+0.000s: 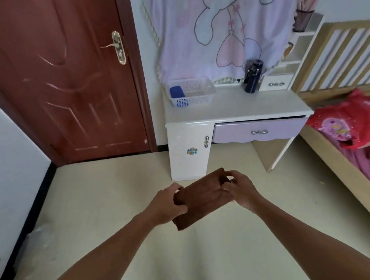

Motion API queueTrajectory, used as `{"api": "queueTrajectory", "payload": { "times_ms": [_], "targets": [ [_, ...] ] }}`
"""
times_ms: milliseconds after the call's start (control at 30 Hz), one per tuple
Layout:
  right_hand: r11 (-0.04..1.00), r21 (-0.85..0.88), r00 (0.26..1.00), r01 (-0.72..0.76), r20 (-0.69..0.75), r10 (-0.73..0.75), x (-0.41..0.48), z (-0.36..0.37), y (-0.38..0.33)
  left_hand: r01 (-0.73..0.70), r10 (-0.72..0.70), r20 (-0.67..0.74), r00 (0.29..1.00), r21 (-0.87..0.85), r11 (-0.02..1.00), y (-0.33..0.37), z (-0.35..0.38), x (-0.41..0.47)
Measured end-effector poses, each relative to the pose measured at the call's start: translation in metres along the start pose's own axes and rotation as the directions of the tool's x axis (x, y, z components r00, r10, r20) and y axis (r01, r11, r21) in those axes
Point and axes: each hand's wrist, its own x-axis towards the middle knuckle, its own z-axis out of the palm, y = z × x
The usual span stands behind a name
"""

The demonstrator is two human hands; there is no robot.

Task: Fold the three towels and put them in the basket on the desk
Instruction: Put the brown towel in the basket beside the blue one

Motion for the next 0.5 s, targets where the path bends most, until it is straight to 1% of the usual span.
{"api": "queueTrajectory", "payload": {
  "times_ms": [167,367,500],
  "targets": [
    [0.995,0.099,1.000,-0.008,-0.028,0.011,0.093,-0.036,-0.023,-0.025,0.024,-0.019,1.000,-0.045,0.999,0.032,-0.022,0.097],
    [0.979,0.204,0.999,-0.031,0.002,0.032,0.238,-0.076,-0.048,0.015,-0.022,-0.074,0.997,-0.089,0.996,0.067,-0.043,0.232],
    [0.968,0.249,0.999,-0.044,0.041,0.035,0.328,-0.108,-0.082,0.050,-0.066,-0.111,0.992,-0.140,0.989,0.095,-0.059,0.311]
  ]
}}
